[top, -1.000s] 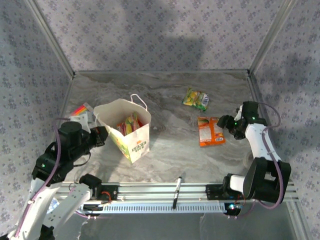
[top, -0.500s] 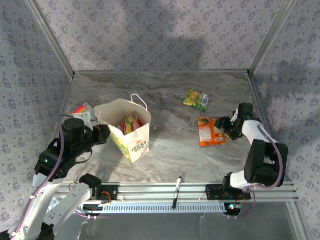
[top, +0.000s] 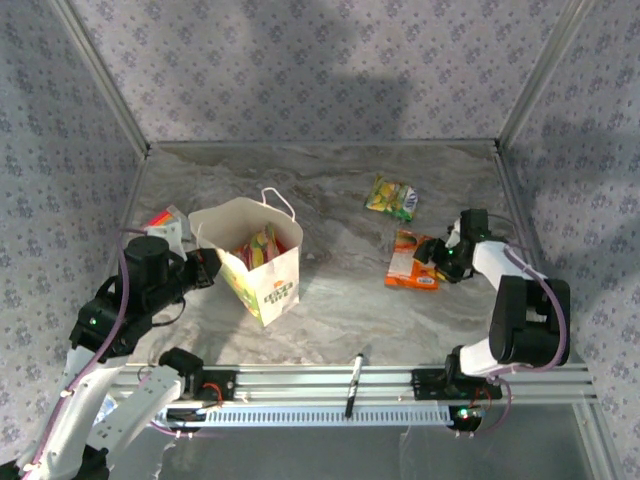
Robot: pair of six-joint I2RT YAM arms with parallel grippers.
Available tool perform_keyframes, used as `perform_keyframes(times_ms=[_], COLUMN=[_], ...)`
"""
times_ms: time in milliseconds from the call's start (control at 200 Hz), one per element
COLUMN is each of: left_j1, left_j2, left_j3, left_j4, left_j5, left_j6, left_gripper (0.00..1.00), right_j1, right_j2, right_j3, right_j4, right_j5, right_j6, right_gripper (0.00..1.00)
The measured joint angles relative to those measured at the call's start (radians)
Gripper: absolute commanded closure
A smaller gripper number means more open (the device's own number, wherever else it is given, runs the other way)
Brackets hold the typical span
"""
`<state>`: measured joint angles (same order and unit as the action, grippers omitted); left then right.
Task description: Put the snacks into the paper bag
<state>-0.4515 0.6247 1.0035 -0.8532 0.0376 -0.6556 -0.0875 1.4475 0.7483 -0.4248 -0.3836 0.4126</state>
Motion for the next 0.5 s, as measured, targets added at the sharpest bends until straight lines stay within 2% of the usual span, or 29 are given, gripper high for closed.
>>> perform_keyframes(times_ms=[200, 385, 500], left_j1=[0.0, 0.0, 0.0], left_j2=[0.001, 0.024, 0.032], left_j3=[0.0, 0.0, 0.0], left_j4=[0.015, 0.019, 0.02], left_j5=[0.002, 0.011, 0.019], left_j6=[0.0, 0.0, 0.0], left_gripper=[0.96, 0.96, 0.96], right_j1=[0.083, 0.121, 0.135], right_j2=[0.0, 0.0, 0.0], right_j3=[0.0, -0.017, -0.033], right_j4=[0.0, 0.005, 0.006], right_j5=[-0.006, -0.006, 0.002], right_j6=[0.017, 0.029, 0.043], right_gripper=[0.34, 0.38, 0.46])
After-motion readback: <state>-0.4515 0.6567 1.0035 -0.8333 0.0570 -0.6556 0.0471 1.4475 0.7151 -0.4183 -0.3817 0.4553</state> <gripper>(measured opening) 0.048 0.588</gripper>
